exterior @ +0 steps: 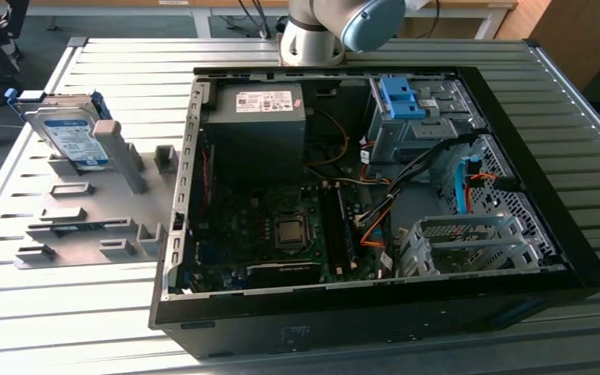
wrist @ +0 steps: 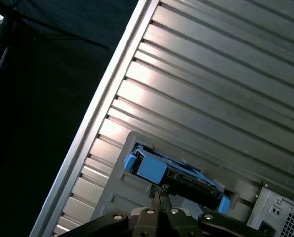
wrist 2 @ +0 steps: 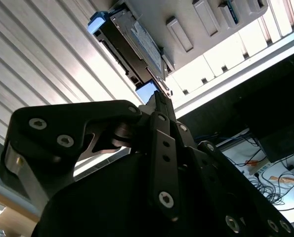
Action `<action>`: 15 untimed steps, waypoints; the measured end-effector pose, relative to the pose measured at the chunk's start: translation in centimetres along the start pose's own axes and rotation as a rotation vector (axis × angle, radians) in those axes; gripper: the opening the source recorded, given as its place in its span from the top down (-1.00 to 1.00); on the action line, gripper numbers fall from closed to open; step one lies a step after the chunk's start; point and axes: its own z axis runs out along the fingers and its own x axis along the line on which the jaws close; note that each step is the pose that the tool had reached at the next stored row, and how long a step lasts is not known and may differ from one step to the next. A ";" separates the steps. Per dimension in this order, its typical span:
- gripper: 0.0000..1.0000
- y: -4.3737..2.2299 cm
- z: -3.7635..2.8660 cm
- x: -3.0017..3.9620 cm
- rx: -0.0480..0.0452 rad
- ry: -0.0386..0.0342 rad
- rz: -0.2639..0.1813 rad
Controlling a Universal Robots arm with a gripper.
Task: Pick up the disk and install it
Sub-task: 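Pick up the disk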
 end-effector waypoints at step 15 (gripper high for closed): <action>0.79 0.00 0.00 0.00 -0.0006 0.0020 -0.044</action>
